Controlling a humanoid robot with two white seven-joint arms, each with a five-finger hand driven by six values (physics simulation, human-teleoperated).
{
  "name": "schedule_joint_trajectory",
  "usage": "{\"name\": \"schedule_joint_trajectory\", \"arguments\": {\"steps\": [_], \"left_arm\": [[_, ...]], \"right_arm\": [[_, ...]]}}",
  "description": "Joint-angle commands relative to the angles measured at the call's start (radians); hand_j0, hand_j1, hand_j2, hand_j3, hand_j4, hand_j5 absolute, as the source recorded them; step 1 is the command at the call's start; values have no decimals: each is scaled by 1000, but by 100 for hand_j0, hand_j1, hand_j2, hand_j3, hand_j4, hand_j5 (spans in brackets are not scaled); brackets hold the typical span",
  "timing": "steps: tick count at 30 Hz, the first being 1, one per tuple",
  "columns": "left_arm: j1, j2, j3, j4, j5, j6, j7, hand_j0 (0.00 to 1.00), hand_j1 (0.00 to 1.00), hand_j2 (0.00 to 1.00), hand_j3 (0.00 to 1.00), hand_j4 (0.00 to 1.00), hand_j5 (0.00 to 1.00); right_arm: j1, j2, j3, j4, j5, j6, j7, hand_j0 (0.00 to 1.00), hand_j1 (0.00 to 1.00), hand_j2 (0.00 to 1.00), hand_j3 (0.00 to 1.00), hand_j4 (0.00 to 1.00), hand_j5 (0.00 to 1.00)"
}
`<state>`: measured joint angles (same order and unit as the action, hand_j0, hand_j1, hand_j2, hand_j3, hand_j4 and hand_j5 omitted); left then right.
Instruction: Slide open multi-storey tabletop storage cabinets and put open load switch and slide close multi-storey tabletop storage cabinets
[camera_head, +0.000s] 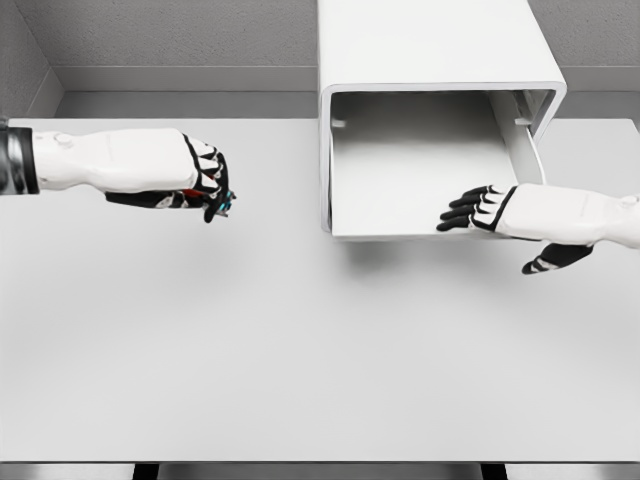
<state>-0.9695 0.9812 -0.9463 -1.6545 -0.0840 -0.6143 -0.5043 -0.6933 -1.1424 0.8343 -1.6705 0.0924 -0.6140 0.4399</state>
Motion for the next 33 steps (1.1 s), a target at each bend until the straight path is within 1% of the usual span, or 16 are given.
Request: {"name": "schedule_joint_trajectory", "arguments": {"steps": [1,8,15,17,20,21,27,29,33], "left_arm": [[0,2,3,-16,12,3,1,36,36,36,36,36,36],[0,5,3,-28,23,3,1,36,36,36,36,36,36],[-3,2,3,-34,29,3,1,36,36,36,36,36,36],[-20,2,3,-34,30,3,1,36,36,36,36,36,36],[-26,-1,3,-31,32,3,1,36,36,36,36,36,36],[-35,-1,3,-33,32,3,1,36,36,36,36,36,36],[-71,-6,3,-31,55,3,1,36,36,36,36,36,36],[-81,-22,3,-31,59,3,1,36,36,36,36,36,36],[-103,-41,3,-31,67,3,1,36,36,36,36,36,36]], "right_arm": [[0,-22,-7,0,32,3,-1,100,100,100,100,100,100],[-2,-53,-9,-3,10,3,-7,100,100,100,100,100,100],[-2,-60,-9,-3,-11,3,-9,100,100,100,100,100,100],[-2,-73,-9,-3,-19,3,-10,100,100,100,100,100,100],[-9,-85,-11,-3,-29,3,-15,100,100,100,100,100,100],[-12,-85,-12,-3,-51,3,-13,100,100,100,100,100,100],[-14,-76,-53,-2,-71,3,-13,100,100,100,100,100,100],[-14,-68,-69,-2,-77,3,-13,100,100,100,100,100,100],[-14,-69,-70,-3,-83,3,-13,100,100,100,100,100,100]]}}
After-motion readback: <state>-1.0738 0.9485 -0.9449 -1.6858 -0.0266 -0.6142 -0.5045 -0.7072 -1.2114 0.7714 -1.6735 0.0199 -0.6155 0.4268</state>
